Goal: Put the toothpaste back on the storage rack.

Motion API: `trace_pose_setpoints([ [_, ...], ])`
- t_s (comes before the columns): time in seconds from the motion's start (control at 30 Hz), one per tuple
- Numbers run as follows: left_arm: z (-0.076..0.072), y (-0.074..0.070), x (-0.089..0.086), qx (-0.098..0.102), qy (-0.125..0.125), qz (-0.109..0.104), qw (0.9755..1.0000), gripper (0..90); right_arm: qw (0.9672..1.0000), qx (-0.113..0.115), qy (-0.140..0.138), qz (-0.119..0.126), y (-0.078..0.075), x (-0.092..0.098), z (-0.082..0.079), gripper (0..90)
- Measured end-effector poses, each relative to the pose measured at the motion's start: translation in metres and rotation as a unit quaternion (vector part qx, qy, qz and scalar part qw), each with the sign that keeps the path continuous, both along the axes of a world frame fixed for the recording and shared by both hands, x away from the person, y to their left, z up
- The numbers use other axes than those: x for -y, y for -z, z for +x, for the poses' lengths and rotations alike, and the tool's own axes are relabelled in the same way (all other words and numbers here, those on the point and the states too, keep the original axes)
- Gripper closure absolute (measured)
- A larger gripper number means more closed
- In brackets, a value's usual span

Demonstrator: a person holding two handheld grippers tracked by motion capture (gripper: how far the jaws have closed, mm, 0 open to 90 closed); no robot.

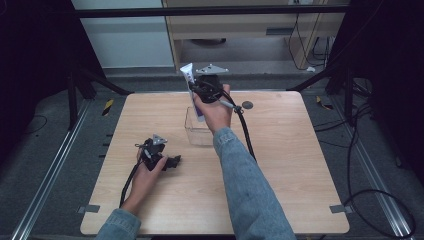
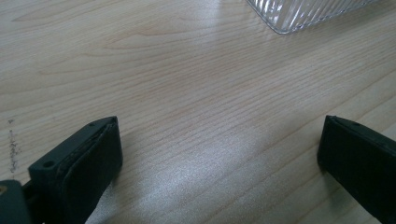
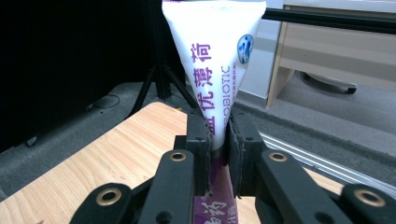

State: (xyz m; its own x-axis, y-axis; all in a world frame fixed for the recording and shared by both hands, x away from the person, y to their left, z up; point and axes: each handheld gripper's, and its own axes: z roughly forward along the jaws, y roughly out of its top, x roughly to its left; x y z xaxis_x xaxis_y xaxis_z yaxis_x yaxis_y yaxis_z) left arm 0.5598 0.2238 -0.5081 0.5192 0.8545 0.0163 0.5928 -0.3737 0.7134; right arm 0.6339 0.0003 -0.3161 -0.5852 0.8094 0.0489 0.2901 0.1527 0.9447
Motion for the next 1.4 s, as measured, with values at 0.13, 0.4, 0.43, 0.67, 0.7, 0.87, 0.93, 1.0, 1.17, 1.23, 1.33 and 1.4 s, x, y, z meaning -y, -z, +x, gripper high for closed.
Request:
trace_pose_setpoints([
  [0.13, 0.000, 0.000, 0.000, 0.001, -0.001, -0.001, 1.0000, 0.0, 1.0000, -0.003, -0.001, -0.002, 0.005, -0.001, -0.001, 80.1],
  [0.4, 0.000, 0.000, 0.000, 0.000, 0.000, 0.000, 1.0000, 0.0, 0.9998, -0.015, 0.002, -0.011, 0.022, 0.001, 0.000, 80.1],
  [0.43, 0.000, 0.000, 0.000, 0.000, 0.001, 0.000, 1.0000, 0.0, 0.9998, -0.015, 0.002, -0.011, 0.024, 0.001, 0.000, 80.1],
  [0.67, 0.000, 0.000, 0.000, 0.001, 0.001, 0.000, 1.0000, 0.0, 0.9994, -0.027, 0.003, -0.021, 0.038, 0.000, 0.001, 80.0],
  [0.7, 0.000, 0.000, 0.000, 0.000, 0.001, 0.000, 1.0000, 0.0, 0.9994, -0.028, 0.004, -0.022, 0.040, 0.000, 0.002, 80.0],
  [0.87, 0.000, 0.000, 0.000, 0.001, 0.001, 0.000, 1.0000, 0.0, 0.9991, -0.029, 0.003, -0.032, 0.045, 0.000, 0.001, 80.0],
  [0.93, 0.000, 0.000, 0.000, 0.001, 0.001, 0.000, 1.0000, 0.0, 0.9990, -0.032, 0.004, -0.032, 0.051, 0.000, 0.000, 80.0],
  [1.0, 0.000, 0.000, 0.000, 0.000, 0.000, -0.001, 1.0000, 0.0, 0.9988, -0.037, 0.003, -0.032, 0.056, 0.000, 0.000, 80.0],
  [1.17, 0.000, 0.000, 0.000, 0.000, 0.000, -0.001, 1.0000, 0.0, 0.9983, -0.044, 0.000, -0.038, 0.065, 0.000, 0.001, 80.2],
  [1.23, 0.000, 0.000, 0.000, 0.000, 0.000, -0.001, 1.0000, 0.0, 0.9981, -0.045, 0.001, -0.041, 0.067, 0.000, 0.001, 80.2],
  [1.33, 0.000, 0.000, 0.000, 0.000, 0.000, -0.001, 1.0000, 0.0, 0.9981, -0.044, -0.001, -0.044, 0.067, 0.001, -0.001, 80.4],
  [1.4, 0.000, 0.000, 0.000, 0.000, 0.000, -0.001, 1.0000, 0.0, 0.9980, -0.045, 0.000, -0.044, 0.067, 0.002, -0.002, 80.5],
])
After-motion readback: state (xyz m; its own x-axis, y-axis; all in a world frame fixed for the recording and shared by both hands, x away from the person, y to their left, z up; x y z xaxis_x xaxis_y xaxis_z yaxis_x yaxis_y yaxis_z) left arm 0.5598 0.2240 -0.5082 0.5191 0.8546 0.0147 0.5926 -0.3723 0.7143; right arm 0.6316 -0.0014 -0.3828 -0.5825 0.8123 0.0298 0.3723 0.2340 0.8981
